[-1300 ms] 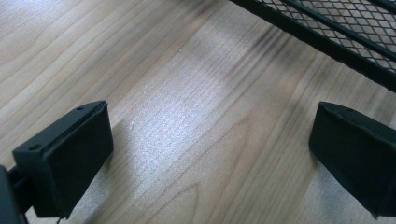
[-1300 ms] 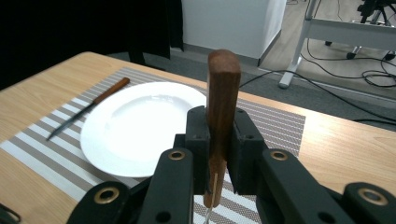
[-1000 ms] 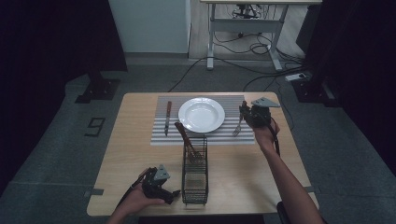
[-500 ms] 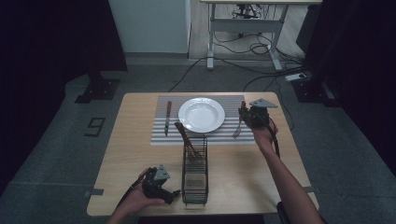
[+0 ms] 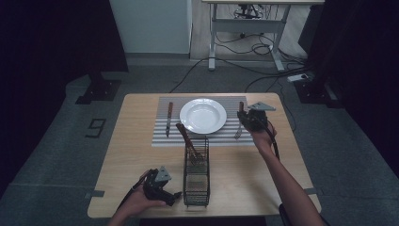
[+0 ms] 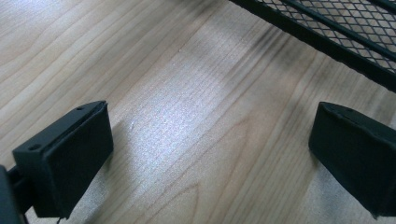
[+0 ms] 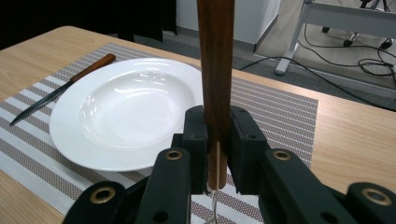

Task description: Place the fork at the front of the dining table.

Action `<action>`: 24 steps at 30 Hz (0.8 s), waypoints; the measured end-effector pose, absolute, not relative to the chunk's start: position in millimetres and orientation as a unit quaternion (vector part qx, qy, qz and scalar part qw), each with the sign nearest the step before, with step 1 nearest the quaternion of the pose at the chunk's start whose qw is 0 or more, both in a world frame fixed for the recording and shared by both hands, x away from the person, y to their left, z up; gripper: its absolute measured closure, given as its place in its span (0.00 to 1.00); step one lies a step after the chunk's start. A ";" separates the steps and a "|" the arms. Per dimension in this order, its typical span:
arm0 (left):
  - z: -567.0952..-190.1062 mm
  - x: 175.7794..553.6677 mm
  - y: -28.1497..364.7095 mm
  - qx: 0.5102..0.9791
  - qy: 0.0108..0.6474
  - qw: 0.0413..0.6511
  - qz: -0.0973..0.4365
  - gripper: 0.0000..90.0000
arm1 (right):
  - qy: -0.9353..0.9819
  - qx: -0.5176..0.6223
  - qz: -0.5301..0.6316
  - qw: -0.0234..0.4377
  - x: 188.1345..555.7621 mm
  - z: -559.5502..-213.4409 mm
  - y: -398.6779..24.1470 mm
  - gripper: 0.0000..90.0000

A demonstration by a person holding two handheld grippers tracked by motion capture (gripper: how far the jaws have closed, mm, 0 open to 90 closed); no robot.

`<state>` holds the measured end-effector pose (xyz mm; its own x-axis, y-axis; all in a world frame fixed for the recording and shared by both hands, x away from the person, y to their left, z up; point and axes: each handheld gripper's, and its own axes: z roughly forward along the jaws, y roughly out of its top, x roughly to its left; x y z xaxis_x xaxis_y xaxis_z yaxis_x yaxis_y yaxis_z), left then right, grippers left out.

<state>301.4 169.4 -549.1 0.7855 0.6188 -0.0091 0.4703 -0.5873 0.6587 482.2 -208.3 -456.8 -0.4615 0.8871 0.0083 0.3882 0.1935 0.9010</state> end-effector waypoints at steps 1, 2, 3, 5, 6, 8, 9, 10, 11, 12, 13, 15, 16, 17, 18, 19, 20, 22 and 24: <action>-549.1 301.4 169.4 0.884 0.308 0.334 0.111 0.00 | 0.727 0.441 0.452 0.270 483.2 -459.3 -207.4 0.87; -549.1 301.4 169.4 0.884 0.308 0.334 0.111 0.00 | 0.729 0.441 0.450 0.268 483.6 -460.4 -207.3 0.87; -549.1 301.4 169.4 0.884 0.308 0.334 0.111 0.00 | 0.731 0.443 0.446 0.266 484.2 -462.2 -206.9 0.87; -549.1 301.3 169.4 0.884 0.308 0.334 0.111 0.00 | 0.736 0.445 0.438 0.263 485.8 -466.9 -206.7 0.87; -549.1 301.4 169.4 0.884 0.308 0.334 0.111 0.00 | 0.738 0.446 0.433 0.262 486.6 -469.2 -206.5 0.87; -549.1 301.4 169.4 0.884 0.308 0.334 0.111 0.00 | 0.740 0.447 0.429 0.261 487.4 -471.6 -206.4 0.87; -549.2 301.4 169.4 0.884 0.308 0.334 0.111 0.00 | 0.745 0.450 0.421 0.257 489.2 -475.9 -205.9 0.88; -549.2 301.3 169.4 0.884 0.308 0.334 0.111 0.00 | 0.748 0.450 0.416 0.255 489.7 -477.2 -205.4 0.89; -549.1 301.4 169.4 0.884 0.308 0.334 0.111 0.00 | 0.750 0.450 0.412 0.256 490.4 -479.5 -204.5 0.89; -549.1 301.4 169.4 0.884 0.308 0.334 0.111 0.00 | 0.751 0.449 0.409 0.259 490.6 -480.9 -203.6 0.89; -549.1 301.4 169.4 0.884 0.308 0.334 0.111 0.00 | 0.751 0.448 0.408 0.263 490.7 -481.3 -202.6 0.89; -549.1 301.4 169.4 0.884 0.308 0.334 0.112 0.00 | 0.751 0.448 0.407 0.264 490.3 -481.2 -201.0 0.89; -549.1 301.4 169.4 0.884 0.308 0.334 0.112 0.00 | 0.751 0.448 0.407 0.264 490.3 -481.2 -201.0 0.89; -549.1 301.4 169.4 0.884 0.308 0.334 0.111 0.00 | 0.752 0.446 0.406 0.267 490.2 -481.2 -200.2 0.89; -549.1 301.4 169.4 0.884 0.308 0.334 0.111 0.00 | 0.752 0.446 0.406 0.267 490.2 -481.2 -200.2 0.89; -549.1 301.4 169.4 0.884 0.308 0.334 0.111 0.00 | 0.751 0.447 0.406 0.267 490.3 -481.2 -200.4 0.89; -549.1 301.4 169.4 0.884 0.308 0.334 0.111 0.00 | 0.751 0.447 0.406 0.267 490.3 -481.2 -200.4 0.89; -549.1 301.4 169.4 0.884 0.308 0.334 0.111 0.00 | 0.752 0.447 0.406 0.264 490.7 -480.6 -201.3 0.89; -549.1 301.4 169.3 0.884 0.308 0.334 0.111 0.00 | 0.748 0.450 0.412 0.262 490.5 -477.3 -204.5 0.89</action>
